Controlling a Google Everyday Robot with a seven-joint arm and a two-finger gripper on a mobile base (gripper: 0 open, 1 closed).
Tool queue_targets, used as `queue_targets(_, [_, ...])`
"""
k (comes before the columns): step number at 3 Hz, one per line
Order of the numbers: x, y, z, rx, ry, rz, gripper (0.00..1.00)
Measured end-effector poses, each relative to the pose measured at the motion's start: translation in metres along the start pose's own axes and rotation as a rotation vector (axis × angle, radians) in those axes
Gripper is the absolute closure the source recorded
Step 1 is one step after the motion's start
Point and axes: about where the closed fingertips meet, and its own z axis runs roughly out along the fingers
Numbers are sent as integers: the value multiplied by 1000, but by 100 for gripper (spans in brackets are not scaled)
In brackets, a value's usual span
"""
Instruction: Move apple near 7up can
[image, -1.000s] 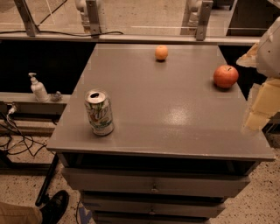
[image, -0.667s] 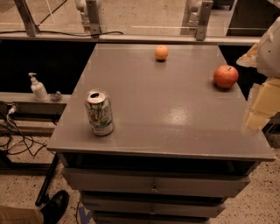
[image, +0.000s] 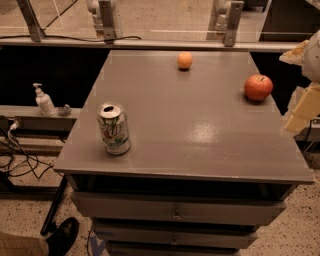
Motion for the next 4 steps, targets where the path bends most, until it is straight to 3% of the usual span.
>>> queue_targets(1, [23, -43, 23, 68, -50, 19, 0])
queue_targets(2, [45, -83, 50, 114, -121, 82, 0])
queue_targets(4, [74, -138, 105, 152, -295, 263, 0])
